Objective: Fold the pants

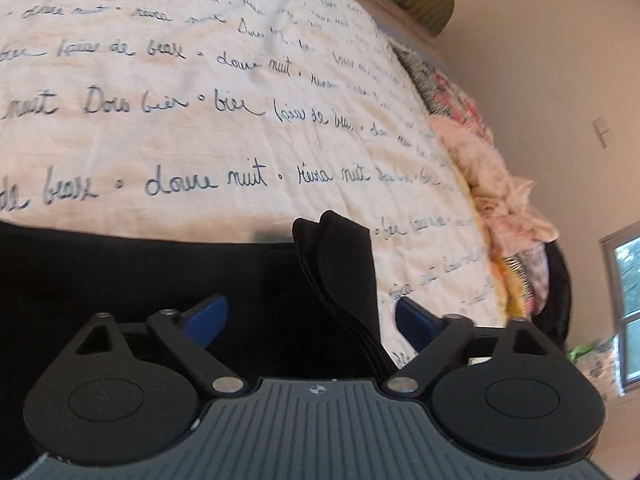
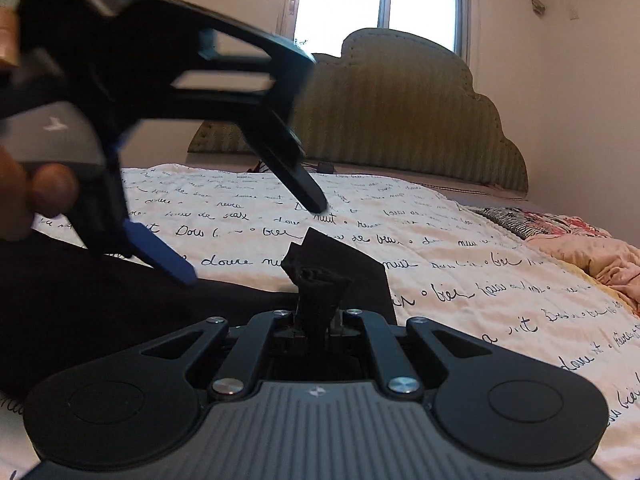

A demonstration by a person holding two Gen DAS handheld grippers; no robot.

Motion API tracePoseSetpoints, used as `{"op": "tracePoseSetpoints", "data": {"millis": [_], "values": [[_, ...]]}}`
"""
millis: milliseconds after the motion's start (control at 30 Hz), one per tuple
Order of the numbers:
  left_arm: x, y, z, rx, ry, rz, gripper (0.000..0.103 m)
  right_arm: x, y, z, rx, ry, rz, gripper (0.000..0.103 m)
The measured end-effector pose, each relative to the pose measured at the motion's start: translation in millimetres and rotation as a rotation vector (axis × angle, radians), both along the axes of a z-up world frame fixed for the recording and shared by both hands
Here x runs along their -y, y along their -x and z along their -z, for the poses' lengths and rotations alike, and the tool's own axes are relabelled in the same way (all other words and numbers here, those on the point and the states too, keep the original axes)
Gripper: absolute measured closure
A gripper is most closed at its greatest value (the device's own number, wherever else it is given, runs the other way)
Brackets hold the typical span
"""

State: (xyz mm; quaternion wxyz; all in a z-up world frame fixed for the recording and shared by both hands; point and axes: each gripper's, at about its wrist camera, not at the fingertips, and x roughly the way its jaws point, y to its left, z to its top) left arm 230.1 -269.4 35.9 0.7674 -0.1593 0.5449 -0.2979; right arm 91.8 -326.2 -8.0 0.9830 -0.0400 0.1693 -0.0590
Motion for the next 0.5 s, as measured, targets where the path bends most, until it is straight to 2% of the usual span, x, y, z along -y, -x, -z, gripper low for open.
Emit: {"op": "tracePoseSetpoints", "data": {"millis": [133,200,233,267,300,333,500], "values": [[22.7,-13.0,9.4,-0.003,-0.043,0.044,0.022,1.9,-3.0,0.4,-0.011,-0.018,-0.005,0.099],[27.7,-13.3,10.4,0.002,-0.039,0.04,0.028,6.4,-3.5,0.9,-0.012,-0.028,-0.011,0.099],[30.5,-12.0,9.4,0.011,-0.036,0.045,0.046,6.5,-3.5,0.7,-0.011,-0.029,-0.011,0.099],[33.4,-11.7,9.9,0.011,-0.05,0.055,0.069,6.7,-3.8,0.7,-0.011,-0.028,-0.011,0.099],[36.1,-11.7,11.3,0.009,-0.065,0.059,0.079,6.7,-3.8,0.6,-0.011,-0.028,-0.011,0.099],[36.0,-10.5,10.9,0.019,-0.06,0.064,0.097,6.8,-3.9,0.6,-0.011,-0.029,-0.012,0.099],[33.1,-1.4,-0.2,0.085,-0.054,0.047,0.098,4.0,-1.2,0.2,0.004,-0.016,-0.019,0.099]]}}
